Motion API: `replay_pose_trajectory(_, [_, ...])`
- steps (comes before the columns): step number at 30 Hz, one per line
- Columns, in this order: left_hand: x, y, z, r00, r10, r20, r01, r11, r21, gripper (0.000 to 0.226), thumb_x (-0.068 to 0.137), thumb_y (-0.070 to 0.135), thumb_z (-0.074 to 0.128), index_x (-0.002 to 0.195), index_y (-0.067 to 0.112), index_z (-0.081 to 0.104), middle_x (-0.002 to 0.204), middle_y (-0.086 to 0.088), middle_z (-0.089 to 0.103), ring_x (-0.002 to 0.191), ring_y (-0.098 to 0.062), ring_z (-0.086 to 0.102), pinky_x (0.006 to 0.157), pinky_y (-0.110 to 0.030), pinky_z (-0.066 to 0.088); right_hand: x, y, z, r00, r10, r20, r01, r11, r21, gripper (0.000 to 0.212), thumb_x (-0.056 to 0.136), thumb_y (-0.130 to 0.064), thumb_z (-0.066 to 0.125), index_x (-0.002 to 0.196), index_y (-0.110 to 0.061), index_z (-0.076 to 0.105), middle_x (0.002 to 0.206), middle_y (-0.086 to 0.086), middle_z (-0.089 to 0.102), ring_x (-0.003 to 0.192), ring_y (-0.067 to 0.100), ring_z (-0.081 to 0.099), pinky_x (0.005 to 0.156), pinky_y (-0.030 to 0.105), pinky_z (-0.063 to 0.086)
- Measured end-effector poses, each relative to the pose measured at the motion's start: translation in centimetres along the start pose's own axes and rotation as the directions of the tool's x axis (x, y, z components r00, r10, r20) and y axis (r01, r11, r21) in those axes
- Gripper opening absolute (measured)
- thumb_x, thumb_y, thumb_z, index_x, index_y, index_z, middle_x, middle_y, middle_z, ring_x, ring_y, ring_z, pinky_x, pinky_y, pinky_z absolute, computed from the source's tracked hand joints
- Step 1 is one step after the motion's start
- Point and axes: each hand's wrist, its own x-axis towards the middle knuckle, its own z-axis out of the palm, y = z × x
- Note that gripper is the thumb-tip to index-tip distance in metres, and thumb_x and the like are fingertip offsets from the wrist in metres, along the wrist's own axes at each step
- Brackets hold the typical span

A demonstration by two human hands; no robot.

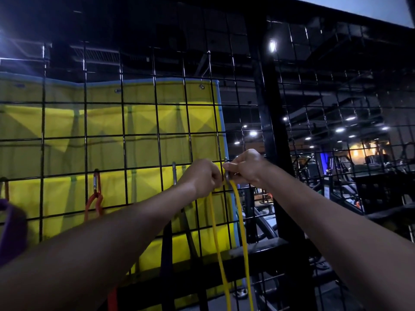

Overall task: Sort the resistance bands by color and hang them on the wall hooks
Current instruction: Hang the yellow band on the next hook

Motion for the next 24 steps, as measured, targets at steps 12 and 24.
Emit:
replay_pose_trajectory(12, [-3.3, -0.5, 2.2, 0.985, -0.118, -0.126, 0.077, 0.954, -0.29, 0.023, 0.08, 0.012, 0.068, 0.103, 0.015, 0.065, 0.089, 0.001, 0.065, 0.082, -0.015, 0.063, 0.069, -0.024, 0.05, -4.0, 3.4, 0.9, 0.997, -0.074, 0.011, 0.068, 0.964, 0.256, 0.014, 0.091, -0.01, 0.058, 0.101, -0.002, 0.062, 0.087, 0.008, 0.063, 0.076, 0.016, 0.062, 0.061, 0.023, 0.054])
replay_pose_trajectory(24, [-8.7, 1.0, 6.5, 0.971, -0.235, 0.041, 0.22, 0.815, -0.536, 0.023, 0.083, 0.01, 0.064, 0.103, 0.013, 0.053, 0.083, -0.001, 0.054, 0.085, -0.025, 0.059, 0.083, -0.051, 0.054, -9.3, 8.7, 1.1, 0.998, -0.061, -0.009, 0.062, 0.996, 0.069, 0.014, 0.084, 0.005, 0.061, 0.082, -0.009, 0.063, 0.069, 0.0, 0.056, 0.063, 0.012, 0.055, 0.063, 0.025, 0.049])
